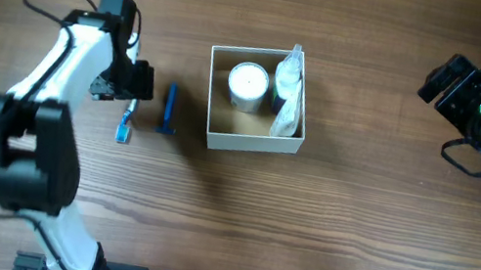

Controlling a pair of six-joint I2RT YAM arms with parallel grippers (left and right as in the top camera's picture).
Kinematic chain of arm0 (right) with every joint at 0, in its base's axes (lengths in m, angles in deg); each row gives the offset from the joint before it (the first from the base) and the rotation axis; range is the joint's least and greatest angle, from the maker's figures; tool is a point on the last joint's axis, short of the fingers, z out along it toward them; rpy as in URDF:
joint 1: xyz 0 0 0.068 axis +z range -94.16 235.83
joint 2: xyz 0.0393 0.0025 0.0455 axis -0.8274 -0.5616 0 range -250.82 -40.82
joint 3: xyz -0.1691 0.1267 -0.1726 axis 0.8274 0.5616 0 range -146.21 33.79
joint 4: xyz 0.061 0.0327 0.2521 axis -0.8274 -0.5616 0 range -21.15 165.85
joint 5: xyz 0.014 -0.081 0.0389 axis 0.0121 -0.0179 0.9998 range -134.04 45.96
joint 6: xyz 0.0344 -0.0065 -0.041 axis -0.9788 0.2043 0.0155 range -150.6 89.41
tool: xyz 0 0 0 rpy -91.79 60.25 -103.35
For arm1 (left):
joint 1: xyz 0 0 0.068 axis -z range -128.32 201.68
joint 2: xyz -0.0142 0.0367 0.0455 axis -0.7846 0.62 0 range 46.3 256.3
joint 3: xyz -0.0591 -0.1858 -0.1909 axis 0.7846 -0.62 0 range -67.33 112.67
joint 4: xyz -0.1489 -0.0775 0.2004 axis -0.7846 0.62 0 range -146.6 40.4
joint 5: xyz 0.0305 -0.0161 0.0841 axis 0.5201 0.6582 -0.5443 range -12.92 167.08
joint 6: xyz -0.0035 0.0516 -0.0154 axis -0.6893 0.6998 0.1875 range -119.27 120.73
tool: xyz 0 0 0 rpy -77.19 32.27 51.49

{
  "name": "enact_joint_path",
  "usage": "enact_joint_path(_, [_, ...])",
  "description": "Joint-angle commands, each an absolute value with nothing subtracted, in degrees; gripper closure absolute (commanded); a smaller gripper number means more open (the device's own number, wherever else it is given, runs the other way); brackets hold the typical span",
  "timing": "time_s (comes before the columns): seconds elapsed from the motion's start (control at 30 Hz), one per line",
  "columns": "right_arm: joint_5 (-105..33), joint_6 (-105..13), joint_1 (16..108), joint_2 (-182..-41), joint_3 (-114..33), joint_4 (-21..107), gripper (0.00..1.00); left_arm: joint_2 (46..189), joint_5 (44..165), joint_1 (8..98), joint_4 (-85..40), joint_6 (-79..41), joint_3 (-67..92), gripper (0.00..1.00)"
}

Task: Pack container
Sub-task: 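Return the left gripper and grasp the blue toothbrush, then lower the toothbrush into the box beside the brush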

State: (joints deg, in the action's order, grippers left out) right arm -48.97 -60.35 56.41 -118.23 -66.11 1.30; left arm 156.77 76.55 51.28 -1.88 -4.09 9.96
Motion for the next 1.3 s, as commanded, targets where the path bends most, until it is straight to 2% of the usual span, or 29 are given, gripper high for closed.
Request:
enact_joint_path(0.0, [-48.64,-60.62,56.3,-118.49,-66.22,1.46,0.0,160.71,77.38,50.91,-3.61,-0.71,9.48,0.34])
enact_joint_path(0.17, [-48.64,-60.64,56.3,-118.49,-66.22,1.46,0.0,162.59,77.44,50.86,-5.6,0.39,9.48,0.42])
enact_joint_path(0.2, [-48.64,-60.62,56.3,-118.49,-66.22,1.46,0.0,162.59,77.44,50.82,-5.88,0.41,9.48,0.46])
enact_joint_path(0.33, [-48.64,-60.62,56.3,-118.49,-66.22,1.46,0.0,162.59,77.47,50.8,-6.28,0.37,9.48,0.69])
enact_joint_path(0.43, [-48.66,-60.62,56.3,-118.49,-66.22,1.46,0.0,162.56,77.47,50.8,-5.93,0.37,9.48,0.93])
enact_joint_path(0.47, [-48.64,-60.62,56.3,-118.49,-66.22,1.46,0.0,162.56,77.47,50.8,-5.75,0.37,9.48,0.96])
enact_joint_path(0.7, [-48.64,-60.62,56.3,-118.49,-66.22,1.46,0.0,160.77,77.47,50.82,-3.28,0.28,9.62,0.96])
enact_joint_path(0.9, [-48.64,-60.62,56.3,-118.49,-66.22,1.46,0.0,150.65,80.98,53.33,3.54,-2.76,13.72,0.96])
enact_joint_path(1.03, [-48.64,-60.64,56.3,-118.49,-66.22,1.46,0.0,141.56,86.6,58.45,3.32,-5.21,14.29,0.96])
enact_joint_path(1.27, [-48.64,-60.62,56.3,-118.49,-66.22,1.46,0.0,133.56,83.28,71.45,-6.87,-12.84,14.29,0.96])
